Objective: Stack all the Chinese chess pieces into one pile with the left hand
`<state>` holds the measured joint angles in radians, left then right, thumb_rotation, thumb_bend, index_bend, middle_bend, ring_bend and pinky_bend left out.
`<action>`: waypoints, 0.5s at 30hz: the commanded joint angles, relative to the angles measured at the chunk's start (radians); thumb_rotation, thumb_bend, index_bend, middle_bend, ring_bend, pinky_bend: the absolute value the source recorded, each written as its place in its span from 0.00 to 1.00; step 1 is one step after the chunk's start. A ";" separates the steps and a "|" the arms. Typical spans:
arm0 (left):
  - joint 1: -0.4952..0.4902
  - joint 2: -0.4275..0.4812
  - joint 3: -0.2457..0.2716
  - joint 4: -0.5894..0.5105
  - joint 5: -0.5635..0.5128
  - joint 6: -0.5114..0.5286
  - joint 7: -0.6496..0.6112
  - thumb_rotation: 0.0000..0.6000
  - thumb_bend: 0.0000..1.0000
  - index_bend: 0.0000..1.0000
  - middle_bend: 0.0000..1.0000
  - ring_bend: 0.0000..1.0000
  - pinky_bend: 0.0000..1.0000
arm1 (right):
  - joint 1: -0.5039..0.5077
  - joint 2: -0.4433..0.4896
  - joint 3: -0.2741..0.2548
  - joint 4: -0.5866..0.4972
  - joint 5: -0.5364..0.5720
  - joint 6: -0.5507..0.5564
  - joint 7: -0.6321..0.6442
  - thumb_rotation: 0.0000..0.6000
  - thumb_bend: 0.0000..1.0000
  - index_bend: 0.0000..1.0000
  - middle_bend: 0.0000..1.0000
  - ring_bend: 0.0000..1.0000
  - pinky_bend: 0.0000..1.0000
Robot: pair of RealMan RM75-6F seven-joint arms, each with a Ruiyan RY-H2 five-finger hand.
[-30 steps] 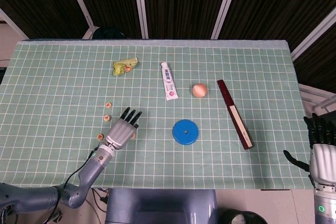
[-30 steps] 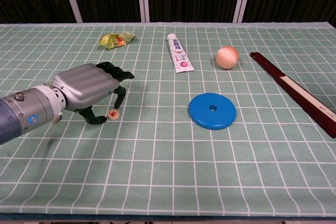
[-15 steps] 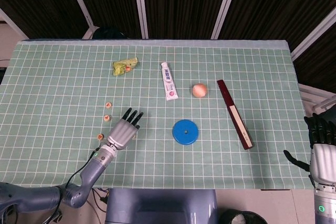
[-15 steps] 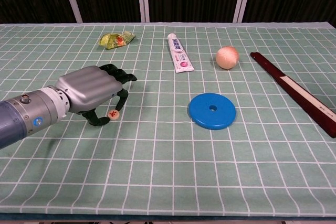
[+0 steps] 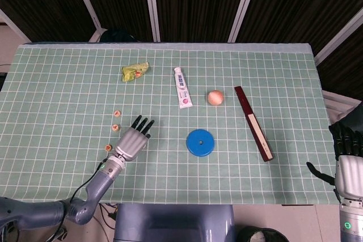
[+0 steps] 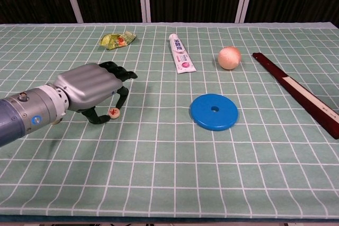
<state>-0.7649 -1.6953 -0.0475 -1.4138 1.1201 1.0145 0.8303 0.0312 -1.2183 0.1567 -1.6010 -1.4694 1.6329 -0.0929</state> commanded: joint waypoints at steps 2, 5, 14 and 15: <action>0.009 0.033 -0.013 -0.022 0.001 0.019 -0.017 1.00 0.32 0.50 0.00 0.00 0.00 | 0.000 0.000 0.000 0.000 0.000 0.000 0.000 1.00 0.23 0.10 0.01 0.00 0.00; 0.020 0.062 -0.016 -0.032 -0.007 0.026 -0.033 1.00 0.32 0.50 0.00 0.00 0.00 | 0.000 0.000 0.000 -0.001 0.000 0.000 -0.001 1.00 0.23 0.10 0.01 0.00 0.00; 0.049 0.119 -0.034 0.007 -0.029 0.033 -0.112 1.00 0.32 0.50 0.00 0.00 0.00 | -0.001 -0.002 0.000 -0.001 0.001 0.001 -0.006 1.00 0.23 0.10 0.01 0.00 0.00; 0.051 0.124 -0.036 0.015 -0.033 0.030 -0.122 1.00 0.32 0.50 0.00 0.00 0.00 | -0.001 -0.002 0.000 -0.001 0.002 0.001 -0.006 1.00 0.23 0.10 0.01 0.00 0.00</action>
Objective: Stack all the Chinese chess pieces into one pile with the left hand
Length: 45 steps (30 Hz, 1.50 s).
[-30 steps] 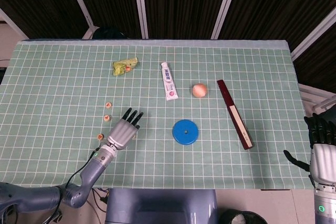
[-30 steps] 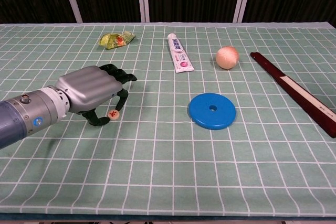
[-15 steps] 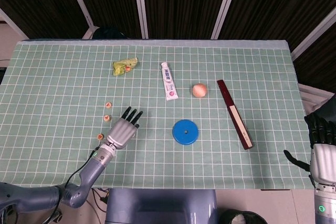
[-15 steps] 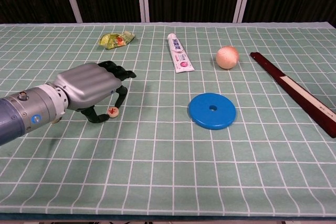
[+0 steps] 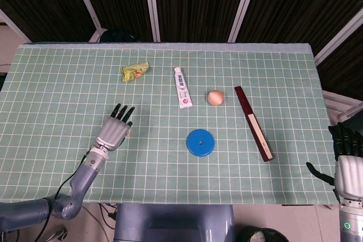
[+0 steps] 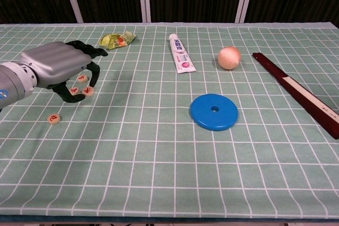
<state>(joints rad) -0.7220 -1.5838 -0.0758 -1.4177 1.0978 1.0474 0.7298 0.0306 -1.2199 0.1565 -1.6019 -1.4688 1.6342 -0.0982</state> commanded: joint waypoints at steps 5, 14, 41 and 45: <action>0.016 0.024 -0.014 0.060 -0.021 -0.013 -0.058 1.00 0.32 0.50 0.00 0.00 0.00 | 0.001 -0.001 0.001 0.000 0.002 -0.001 -0.003 1.00 0.23 0.10 0.01 0.00 0.00; 0.015 0.007 -0.022 0.121 -0.033 -0.039 -0.089 1.00 0.32 0.50 0.00 0.00 0.00 | 0.000 -0.001 0.001 0.000 0.000 0.002 -0.003 1.00 0.23 0.10 0.01 0.00 0.00; 0.005 -0.040 -0.018 0.164 -0.027 -0.051 -0.052 1.00 0.32 0.48 0.00 0.00 0.00 | -0.001 -0.001 0.003 -0.002 0.002 0.003 -0.002 1.00 0.23 0.09 0.01 0.00 0.00; 0.004 -0.050 -0.022 0.173 -0.035 -0.050 -0.045 1.00 0.32 0.48 0.00 0.00 0.00 | -0.001 -0.001 0.004 -0.001 0.002 0.004 0.000 1.00 0.23 0.10 0.01 0.00 0.00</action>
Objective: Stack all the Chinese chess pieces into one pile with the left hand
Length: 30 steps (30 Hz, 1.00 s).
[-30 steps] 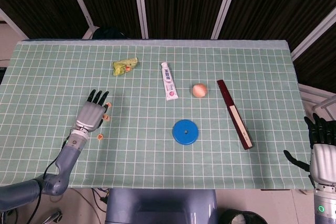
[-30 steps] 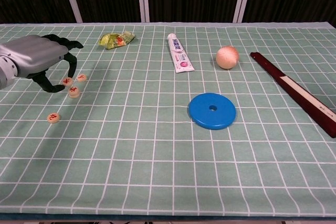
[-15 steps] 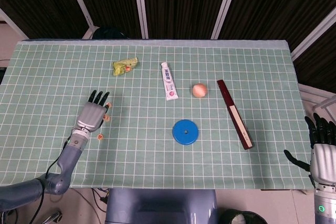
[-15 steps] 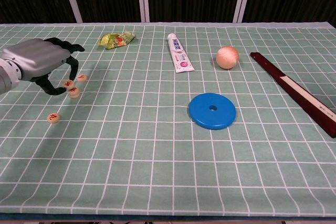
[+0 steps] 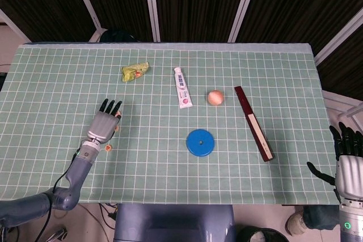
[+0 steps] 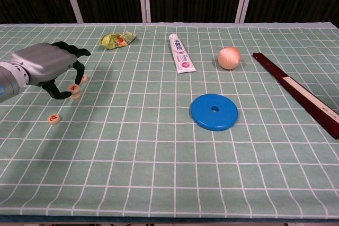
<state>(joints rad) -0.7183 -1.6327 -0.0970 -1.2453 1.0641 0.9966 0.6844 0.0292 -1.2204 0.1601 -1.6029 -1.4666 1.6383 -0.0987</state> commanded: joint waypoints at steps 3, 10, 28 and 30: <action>0.002 0.002 -0.002 -0.001 0.001 0.005 0.001 1.00 0.32 0.48 0.00 0.00 0.00 | 0.000 -0.001 0.000 0.001 0.000 0.000 0.000 1.00 0.23 0.10 0.01 0.00 0.00; 0.004 0.005 0.000 0.002 -0.002 0.003 0.007 1.00 0.32 0.47 0.00 0.00 0.00 | 0.000 -0.002 0.000 0.001 0.001 0.000 -0.003 1.00 0.23 0.10 0.01 0.00 0.00; 0.004 0.005 0.002 -0.002 -0.003 0.005 0.028 1.00 0.31 0.42 0.00 0.00 0.00 | 0.000 -0.002 0.002 0.000 0.003 0.000 -0.002 1.00 0.23 0.10 0.01 0.00 0.00; 0.004 0.006 0.001 -0.005 -0.004 0.005 0.032 1.00 0.31 0.42 0.00 0.00 0.00 | 0.000 -0.003 0.001 0.000 0.003 0.000 -0.003 1.00 0.23 0.10 0.01 0.00 0.00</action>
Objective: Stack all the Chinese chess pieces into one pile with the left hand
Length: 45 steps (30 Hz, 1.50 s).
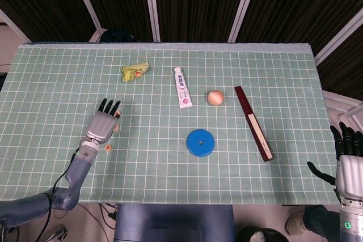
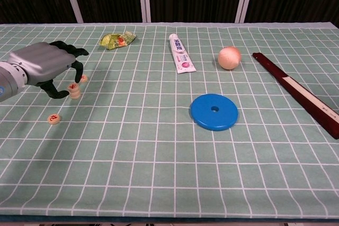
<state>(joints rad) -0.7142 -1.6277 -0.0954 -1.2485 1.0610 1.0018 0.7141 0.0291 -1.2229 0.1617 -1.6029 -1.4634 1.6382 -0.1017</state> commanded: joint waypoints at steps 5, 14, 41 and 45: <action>0.001 0.007 0.001 -0.013 -0.002 0.005 0.011 1.00 0.31 0.42 0.00 0.00 0.00 | 0.000 0.000 0.000 -0.001 0.002 -0.001 -0.001 1.00 0.23 0.10 0.01 0.00 0.00; -0.001 0.000 0.006 -0.013 -0.014 0.002 0.038 1.00 0.31 0.42 0.00 0.00 0.00 | -0.001 -0.001 0.002 -0.001 0.001 0.003 -0.001 1.00 0.23 0.10 0.01 0.00 0.00; 0.149 0.232 0.130 -0.301 0.248 0.197 -0.150 1.00 0.25 0.38 0.00 0.00 0.00 | -0.002 -0.002 0.001 -0.002 -0.002 0.005 -0.002 1.00 0.23 0.10 0.01 0.00 0.00; 0.170 0.216 0.151 -0.249 0.294 0.198 -0.219 1.00 0.25 0.38 0.00 0.00 0.00 | -0.002 -0.001 0.001 -0.003 -0.002 0.006 -0.002 1.00 0.23 0.10 0.01 0.00 0.00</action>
<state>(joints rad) -0.5592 -1.4061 0.0422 -1.5231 1.3394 1.1956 0.5256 0.0267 -1.2244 0.1627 -1.6060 -1.4651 1.6442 -0.1032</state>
